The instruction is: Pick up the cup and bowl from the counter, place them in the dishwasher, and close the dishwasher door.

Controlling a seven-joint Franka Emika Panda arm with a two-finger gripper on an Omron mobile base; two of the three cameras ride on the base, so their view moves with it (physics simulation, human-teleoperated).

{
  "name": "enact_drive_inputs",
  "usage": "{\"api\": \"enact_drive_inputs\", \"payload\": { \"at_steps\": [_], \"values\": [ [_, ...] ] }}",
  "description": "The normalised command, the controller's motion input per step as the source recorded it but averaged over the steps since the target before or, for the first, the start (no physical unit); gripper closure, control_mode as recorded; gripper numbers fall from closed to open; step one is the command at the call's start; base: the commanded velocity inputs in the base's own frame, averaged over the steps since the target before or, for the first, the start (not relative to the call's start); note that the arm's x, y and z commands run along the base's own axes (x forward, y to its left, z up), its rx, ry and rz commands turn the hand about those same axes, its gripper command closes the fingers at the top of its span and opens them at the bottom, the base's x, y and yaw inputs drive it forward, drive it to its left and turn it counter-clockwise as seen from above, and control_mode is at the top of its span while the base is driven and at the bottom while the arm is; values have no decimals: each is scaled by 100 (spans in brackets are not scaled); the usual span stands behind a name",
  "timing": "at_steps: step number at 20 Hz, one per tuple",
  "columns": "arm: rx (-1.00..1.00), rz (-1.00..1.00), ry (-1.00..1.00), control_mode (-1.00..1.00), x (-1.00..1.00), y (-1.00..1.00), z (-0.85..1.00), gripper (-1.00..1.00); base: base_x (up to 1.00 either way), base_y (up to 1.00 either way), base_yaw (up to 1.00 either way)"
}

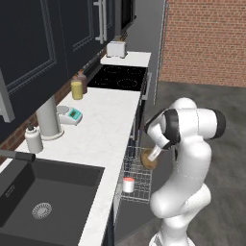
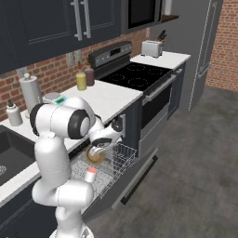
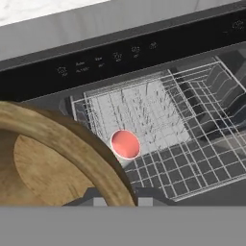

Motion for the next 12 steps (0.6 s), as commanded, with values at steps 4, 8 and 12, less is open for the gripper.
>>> {"api": "enact_drive_inputs", "payload": {
  "at_steps": [4,8,12],
  "values": [
    [13,0,0,-100,55,0,-69,100,0,0,0],
    [10,0,0,-100,9,0,-71,100,0,0,0],
    [3,0,0,-100,9,10,-60,100,0,0,0]
  ]
}}
